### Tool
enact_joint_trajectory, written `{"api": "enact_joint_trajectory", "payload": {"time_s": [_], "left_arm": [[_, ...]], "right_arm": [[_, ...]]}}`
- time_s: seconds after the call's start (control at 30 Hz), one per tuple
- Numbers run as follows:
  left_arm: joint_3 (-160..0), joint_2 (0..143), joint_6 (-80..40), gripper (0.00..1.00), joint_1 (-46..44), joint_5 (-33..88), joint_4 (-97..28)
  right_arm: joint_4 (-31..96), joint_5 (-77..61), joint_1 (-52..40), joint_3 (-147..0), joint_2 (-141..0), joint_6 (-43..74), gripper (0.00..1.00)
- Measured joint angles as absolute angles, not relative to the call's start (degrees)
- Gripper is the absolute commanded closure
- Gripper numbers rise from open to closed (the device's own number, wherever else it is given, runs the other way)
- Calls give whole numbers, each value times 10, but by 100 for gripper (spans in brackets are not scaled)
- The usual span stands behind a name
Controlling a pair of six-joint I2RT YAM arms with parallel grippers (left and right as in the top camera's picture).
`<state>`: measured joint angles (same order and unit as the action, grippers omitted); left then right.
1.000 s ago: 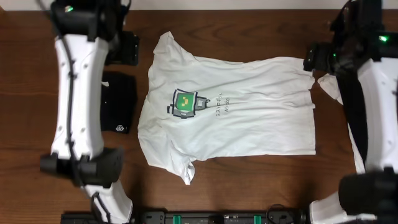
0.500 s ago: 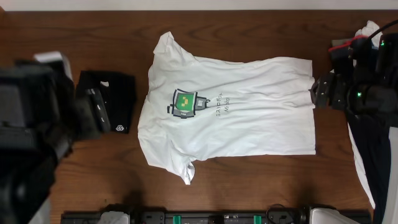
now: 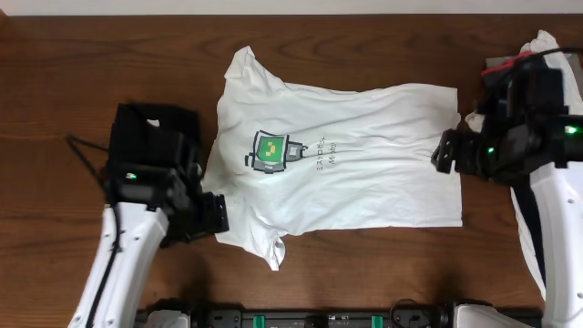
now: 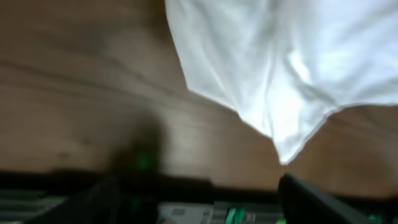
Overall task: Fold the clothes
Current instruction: 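Lower both grippers to the shirt's bottom hem corners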
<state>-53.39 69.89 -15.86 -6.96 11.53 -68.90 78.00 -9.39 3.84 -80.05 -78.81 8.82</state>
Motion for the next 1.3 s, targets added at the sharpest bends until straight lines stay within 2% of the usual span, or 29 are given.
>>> {"api": "enact_joint_trajectory", "payload": {"time_s": [0.27,0.4,0.5,0.6,0.73,0.77,1.0,1.3], "left_arm": [[-403,745,-239,18,-69,138,-516],[-388,793,-269,33,-69,141,-455],[-388,832,-279,36,-69,143,-424],[-394,869,-289,53,-68,143,-419],[-404,886,-298,90,-67,143,-425],[-405,888,-300,93,-66,144,-427],[-424,881,-271,94,-48,150,-514],[-514,742,-221,94,18,146,-601]], "right_arm": [[748,-95,38,-760,-789,90,6],[738,-97,38,-760,-789,90,6],[736,-98,38,-760,-789,90,6],[736,-99,38,-760,-789,90,6],[736,-101,38,-760,-789,90,5],[735,-101,38,-760,-789,90,6],[702,-102,38,-745,-789,90,6],[649,-104,40,-612,-801,131,8]]}}
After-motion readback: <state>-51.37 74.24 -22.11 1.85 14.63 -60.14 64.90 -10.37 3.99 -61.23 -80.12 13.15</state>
